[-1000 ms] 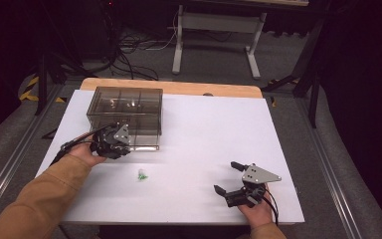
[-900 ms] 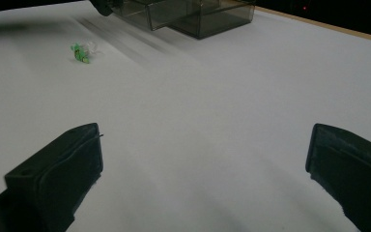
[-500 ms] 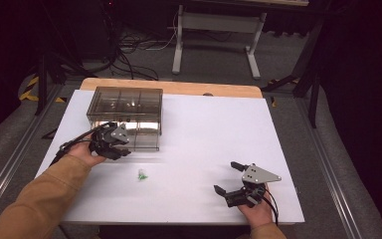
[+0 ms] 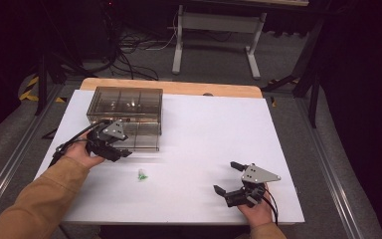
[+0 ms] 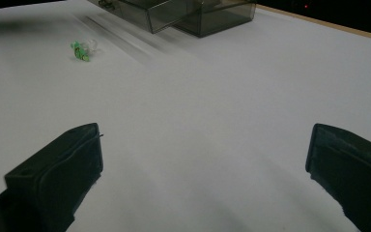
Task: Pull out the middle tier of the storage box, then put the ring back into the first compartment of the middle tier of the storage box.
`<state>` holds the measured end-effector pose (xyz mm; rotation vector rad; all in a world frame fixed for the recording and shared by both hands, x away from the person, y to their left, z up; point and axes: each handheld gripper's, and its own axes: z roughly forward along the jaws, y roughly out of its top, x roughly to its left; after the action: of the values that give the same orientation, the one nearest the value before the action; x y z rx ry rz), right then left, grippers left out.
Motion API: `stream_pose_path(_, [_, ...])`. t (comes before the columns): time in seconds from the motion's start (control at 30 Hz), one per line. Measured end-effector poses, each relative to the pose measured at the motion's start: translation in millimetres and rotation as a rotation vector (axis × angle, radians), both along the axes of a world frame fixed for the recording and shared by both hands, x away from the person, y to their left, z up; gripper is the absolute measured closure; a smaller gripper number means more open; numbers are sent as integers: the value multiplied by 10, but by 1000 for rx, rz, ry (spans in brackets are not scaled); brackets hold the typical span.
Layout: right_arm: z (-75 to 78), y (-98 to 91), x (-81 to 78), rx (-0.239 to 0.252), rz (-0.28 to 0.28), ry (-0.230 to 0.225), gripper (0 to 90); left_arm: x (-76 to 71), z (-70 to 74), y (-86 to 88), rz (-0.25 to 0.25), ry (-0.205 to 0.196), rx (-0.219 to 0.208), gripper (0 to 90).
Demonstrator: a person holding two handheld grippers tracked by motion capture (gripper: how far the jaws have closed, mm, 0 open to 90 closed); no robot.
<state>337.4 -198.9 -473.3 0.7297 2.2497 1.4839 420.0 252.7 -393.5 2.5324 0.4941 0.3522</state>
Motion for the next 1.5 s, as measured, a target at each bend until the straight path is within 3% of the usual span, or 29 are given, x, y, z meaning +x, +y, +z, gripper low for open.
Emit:
stream_pose_path(0.33, [-1,5,2,-3,2,-4,1,-150,59,21,47,13,-186,192])
stream_pose_path(0.57, [-1,5,2,-5,0,-2,1,-266,43,-61,74,37,-261,137])
stream_pose_path(0.77, [0,2,-4,-2,3,-4,1,-353,24,-145,83,47,-285,113])
stream_pose_path(1.1, [0,3,-3,-2,3,-3,1,-519,-121,-295,80,44,-262,93])
stream_pose_path(1.5, [0,0,-6,-2,2,-2,1,-557,-327,-381,86,91,-275,76])
